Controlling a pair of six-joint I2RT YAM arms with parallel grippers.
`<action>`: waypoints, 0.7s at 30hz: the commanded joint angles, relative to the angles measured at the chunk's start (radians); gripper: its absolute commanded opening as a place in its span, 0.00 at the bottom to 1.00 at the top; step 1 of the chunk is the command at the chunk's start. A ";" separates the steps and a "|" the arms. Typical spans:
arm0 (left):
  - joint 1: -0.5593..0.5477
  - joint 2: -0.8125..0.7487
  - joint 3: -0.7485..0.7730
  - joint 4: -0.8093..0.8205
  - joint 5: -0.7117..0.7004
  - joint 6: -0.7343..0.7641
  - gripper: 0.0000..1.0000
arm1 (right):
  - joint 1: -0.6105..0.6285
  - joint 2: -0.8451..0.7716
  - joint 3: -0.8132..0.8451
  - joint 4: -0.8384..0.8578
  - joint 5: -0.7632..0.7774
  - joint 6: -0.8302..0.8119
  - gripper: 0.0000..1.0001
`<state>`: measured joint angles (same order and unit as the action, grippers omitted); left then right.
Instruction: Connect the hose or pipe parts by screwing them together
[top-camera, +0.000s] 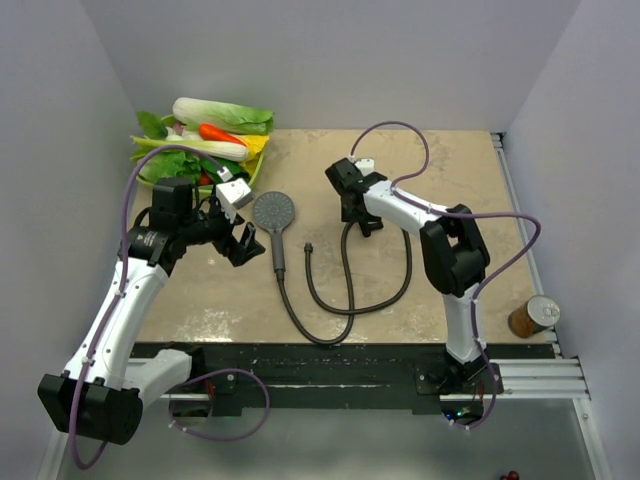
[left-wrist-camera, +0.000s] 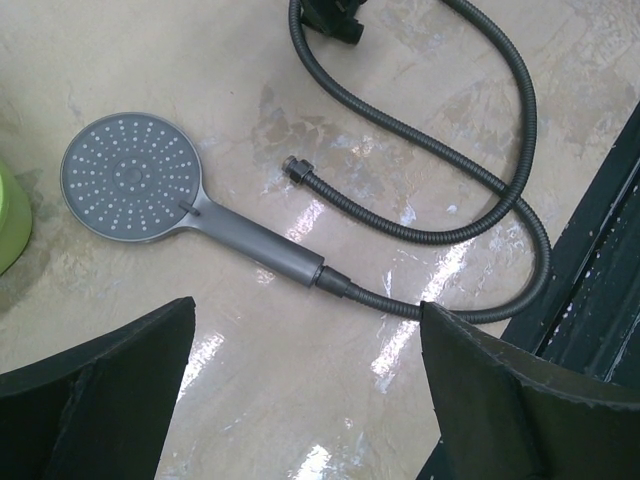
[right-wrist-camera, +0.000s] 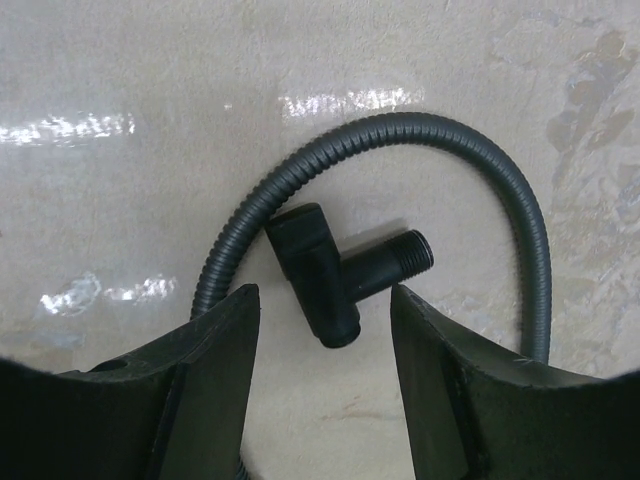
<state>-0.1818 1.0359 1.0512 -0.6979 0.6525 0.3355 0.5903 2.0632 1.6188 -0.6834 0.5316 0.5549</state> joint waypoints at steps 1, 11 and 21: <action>-0.002 -0.008 0.033 -0.002 -0.002 0.010 0.98 | -0.023 0.044 0.058 0.002 0.022 -0.039 0.57; -0.001 0.000 0.041 -0.008 -0.008 0.019 0.99 | -0.053 0.118 0.112 0.028 -0.073 -0.090 0.45; -0.002 0.006 0.033 0.008 -0.022 0.030 0.99 | -0.066 0.065 0.018 0.080 -0.275 -0.020 0.00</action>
<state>-0.1818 1.0359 1.0565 -0.7063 0.6376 0.3553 0.5301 2.1803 1.6901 -0.6571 0.4042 0.4824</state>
